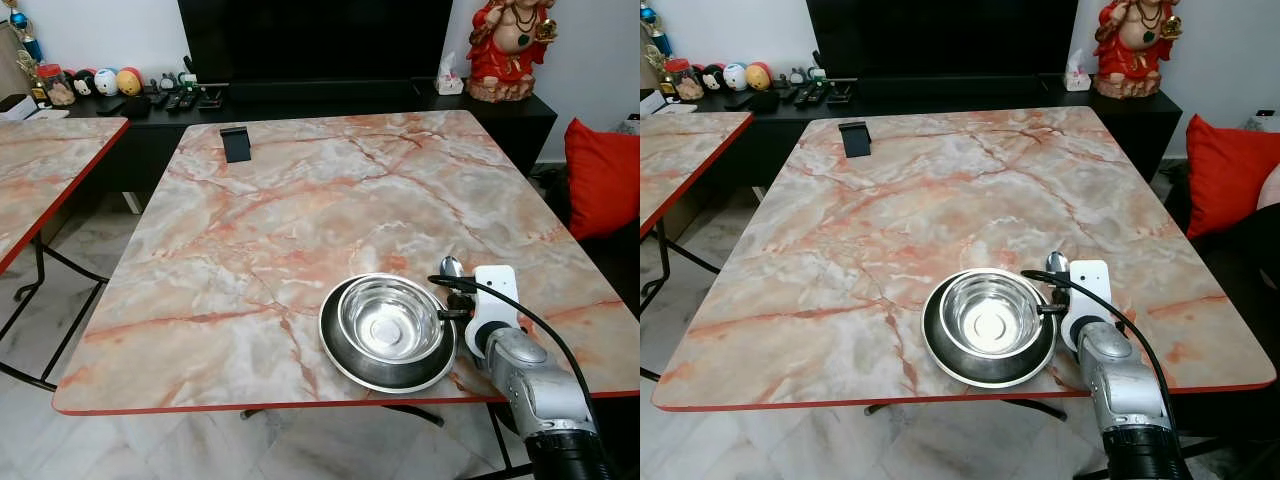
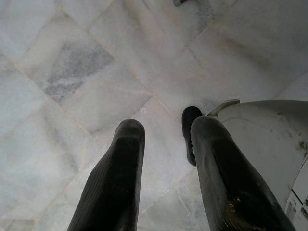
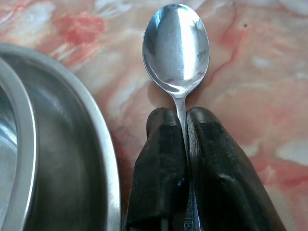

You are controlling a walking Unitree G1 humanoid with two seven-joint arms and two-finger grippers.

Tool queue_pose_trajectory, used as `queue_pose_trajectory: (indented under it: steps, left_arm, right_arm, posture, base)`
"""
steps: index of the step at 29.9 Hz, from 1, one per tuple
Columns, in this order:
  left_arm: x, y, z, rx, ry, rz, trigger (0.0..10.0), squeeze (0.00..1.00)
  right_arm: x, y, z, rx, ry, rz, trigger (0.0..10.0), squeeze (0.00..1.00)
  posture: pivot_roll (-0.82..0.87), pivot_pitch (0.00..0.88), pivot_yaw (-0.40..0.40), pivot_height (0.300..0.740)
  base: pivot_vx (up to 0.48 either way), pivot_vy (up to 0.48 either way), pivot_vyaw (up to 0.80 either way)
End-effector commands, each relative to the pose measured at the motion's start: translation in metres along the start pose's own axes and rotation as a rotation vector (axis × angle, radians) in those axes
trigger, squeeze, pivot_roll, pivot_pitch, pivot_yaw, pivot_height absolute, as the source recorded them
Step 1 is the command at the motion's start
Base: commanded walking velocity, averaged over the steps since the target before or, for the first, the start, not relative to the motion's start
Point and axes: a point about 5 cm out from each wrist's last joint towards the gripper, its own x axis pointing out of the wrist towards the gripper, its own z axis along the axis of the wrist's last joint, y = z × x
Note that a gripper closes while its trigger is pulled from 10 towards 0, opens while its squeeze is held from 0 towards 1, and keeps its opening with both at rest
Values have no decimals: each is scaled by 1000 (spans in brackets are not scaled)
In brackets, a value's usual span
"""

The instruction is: Setting the table

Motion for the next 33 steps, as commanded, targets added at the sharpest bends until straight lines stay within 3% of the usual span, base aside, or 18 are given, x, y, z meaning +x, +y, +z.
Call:
queue_pose_trajectory:
  steps: [1,3,4,33]
  left_arm:
    - [-3,5,-4,-6,20,11,10000,0]
    - [-3,5,-4,-7,20,11,10000,0]
    - [-3,5,-4,-6,20,12,10000,0]
    - [-2,5,-4,-7,21,14,10000,0]
  right_arm:
    - [-1,2,-2,-4,12,6,10000,678]
    - [0,1,-2,-6,13,3,10000,678]
    - [0,1,-2,-7,13,3,10000,0]
    - [1,-7,7,5,-19,-34,10000,0]
  posture:
    - [-109,0,35,740]
    - [-109,0,35,740]
    - [-109,0,36,740]
    - [-104,0,40,740]
  base:
    - [0,0,0]
    - [0,0,0]
    - [0,0,0]
    - [0,0,0]
